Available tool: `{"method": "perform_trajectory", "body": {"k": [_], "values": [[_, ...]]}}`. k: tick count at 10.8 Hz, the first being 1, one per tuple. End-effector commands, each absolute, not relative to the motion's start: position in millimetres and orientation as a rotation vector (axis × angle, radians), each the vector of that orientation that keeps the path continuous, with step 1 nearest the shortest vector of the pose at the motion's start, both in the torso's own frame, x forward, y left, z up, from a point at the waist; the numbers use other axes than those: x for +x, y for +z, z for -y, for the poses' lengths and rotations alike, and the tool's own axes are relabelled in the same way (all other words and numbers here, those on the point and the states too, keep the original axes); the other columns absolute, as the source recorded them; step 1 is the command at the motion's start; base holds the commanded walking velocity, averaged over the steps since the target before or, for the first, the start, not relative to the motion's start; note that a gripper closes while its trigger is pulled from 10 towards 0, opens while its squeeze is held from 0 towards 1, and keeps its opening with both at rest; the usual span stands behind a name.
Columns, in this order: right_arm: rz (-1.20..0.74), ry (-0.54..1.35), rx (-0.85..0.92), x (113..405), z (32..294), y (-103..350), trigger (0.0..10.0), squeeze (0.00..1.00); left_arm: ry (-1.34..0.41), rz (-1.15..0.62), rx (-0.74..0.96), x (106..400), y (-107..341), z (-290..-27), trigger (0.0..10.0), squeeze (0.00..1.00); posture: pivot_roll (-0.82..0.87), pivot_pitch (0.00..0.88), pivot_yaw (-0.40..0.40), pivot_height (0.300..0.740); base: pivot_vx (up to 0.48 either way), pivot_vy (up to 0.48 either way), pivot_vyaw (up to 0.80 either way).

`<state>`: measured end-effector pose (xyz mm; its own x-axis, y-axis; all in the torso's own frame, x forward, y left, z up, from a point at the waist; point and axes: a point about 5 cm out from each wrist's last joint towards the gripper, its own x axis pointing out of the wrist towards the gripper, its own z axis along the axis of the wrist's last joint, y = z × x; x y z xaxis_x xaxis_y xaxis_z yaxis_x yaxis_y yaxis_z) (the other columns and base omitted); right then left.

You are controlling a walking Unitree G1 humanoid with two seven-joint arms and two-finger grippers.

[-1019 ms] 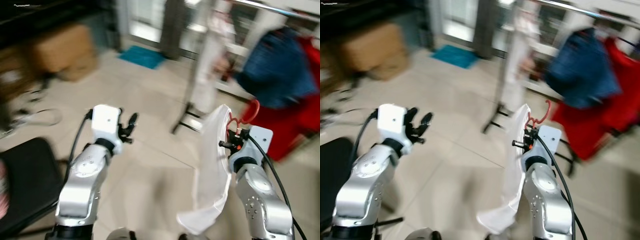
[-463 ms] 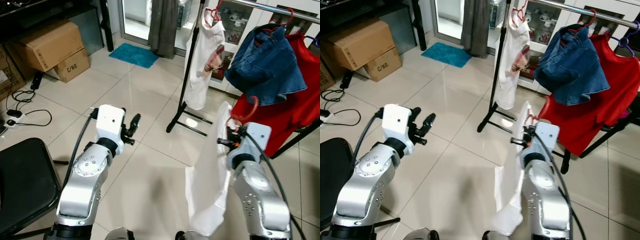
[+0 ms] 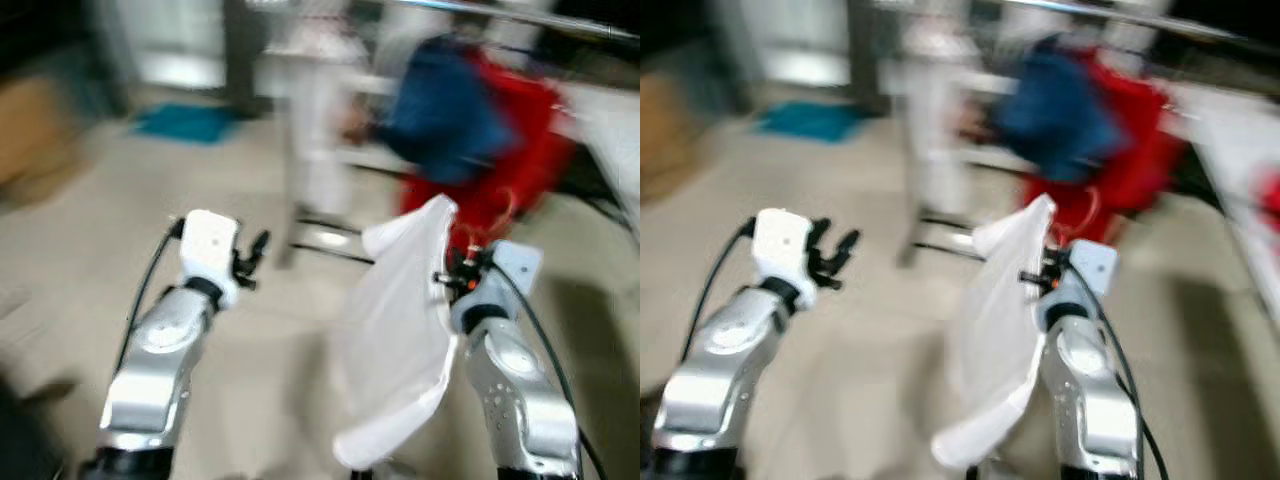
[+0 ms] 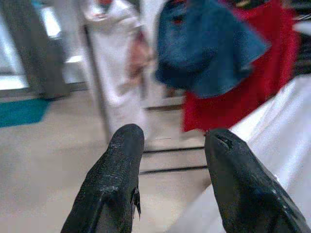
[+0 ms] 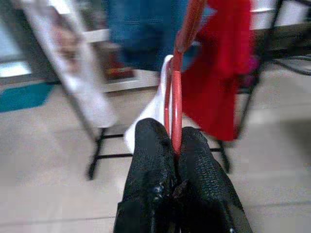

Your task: Hang hanger

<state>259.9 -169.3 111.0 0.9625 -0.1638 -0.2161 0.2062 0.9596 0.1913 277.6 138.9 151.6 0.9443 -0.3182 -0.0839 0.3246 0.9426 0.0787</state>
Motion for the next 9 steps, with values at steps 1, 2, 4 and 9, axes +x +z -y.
{"method": "perform_trajectory", "body": {"k": [1,2,4,9], "values": [[-0.160,-0.169,0.235,264.2,163.6,117.9,10.0,0.00,-0.307,-0.089,0.095,276.9,149.8,-146.7,10.0,0.10,0.07,0.065,-0.017,0.740,0.311,0.000,0.00],[-0.158,-0.168,0.240,265.2,163.7,118.4,10.0,0.00,-0.307,-0.085,0.083,278.3,150.7,-146.7,10.0,0.10,0.07,0.064,-0.018,0.740,0.311,0.000,0.00],[-0.148,-0.163,0.227,266.3,162.6,118.0,10.0,0.00,-0.305,-0.068,0.066,283.3,157.6,-148.3,10.0,0.10,0.08,0.064,-0.019,0.740,0.313,0.000,0.00],[-0.091,-0.154,0.185,269.6,160.8,125.5,10.0,0.00,-0.340,-0.058,0.119,288.0,158.2,-145.8,10.0,0.10,0.07,0.051,-0.004,0.740,0.315,0.000,0.00]]}}
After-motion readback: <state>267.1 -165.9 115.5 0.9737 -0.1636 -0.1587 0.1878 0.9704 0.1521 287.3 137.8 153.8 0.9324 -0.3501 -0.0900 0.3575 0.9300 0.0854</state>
